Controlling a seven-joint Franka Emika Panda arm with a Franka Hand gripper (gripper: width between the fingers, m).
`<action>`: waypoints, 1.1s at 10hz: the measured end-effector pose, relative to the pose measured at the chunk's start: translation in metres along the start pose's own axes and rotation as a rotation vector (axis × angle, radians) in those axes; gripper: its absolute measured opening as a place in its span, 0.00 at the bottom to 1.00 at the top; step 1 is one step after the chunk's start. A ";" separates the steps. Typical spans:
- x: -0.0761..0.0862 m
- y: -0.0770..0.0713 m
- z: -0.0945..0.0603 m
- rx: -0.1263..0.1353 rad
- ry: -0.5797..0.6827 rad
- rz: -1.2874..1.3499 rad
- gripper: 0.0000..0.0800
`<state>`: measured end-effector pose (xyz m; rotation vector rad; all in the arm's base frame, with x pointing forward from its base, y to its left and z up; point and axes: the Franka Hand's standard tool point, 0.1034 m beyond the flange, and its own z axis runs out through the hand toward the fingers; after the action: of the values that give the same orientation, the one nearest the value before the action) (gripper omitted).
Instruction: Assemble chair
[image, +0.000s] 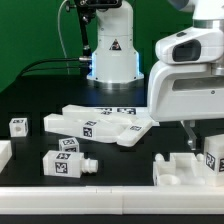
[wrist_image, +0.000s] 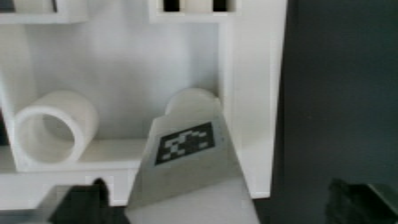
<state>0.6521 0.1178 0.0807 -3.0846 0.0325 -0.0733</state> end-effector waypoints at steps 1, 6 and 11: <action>0.000 -0.001 0.000 0.002 0.000 0.031 0.60; 0.000 0.002 0.000 -0.001 0.001 0.444 0.36; 0.002 0.001 0.001 0.061 -0.002 1.080 0.36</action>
Offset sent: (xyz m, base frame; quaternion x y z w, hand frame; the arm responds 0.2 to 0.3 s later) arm 0.0000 0.0000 0.0000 0.0000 0.0000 0.1938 0.9810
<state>0.6544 0.1165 0.0797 -2.5657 1.5751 -0.0158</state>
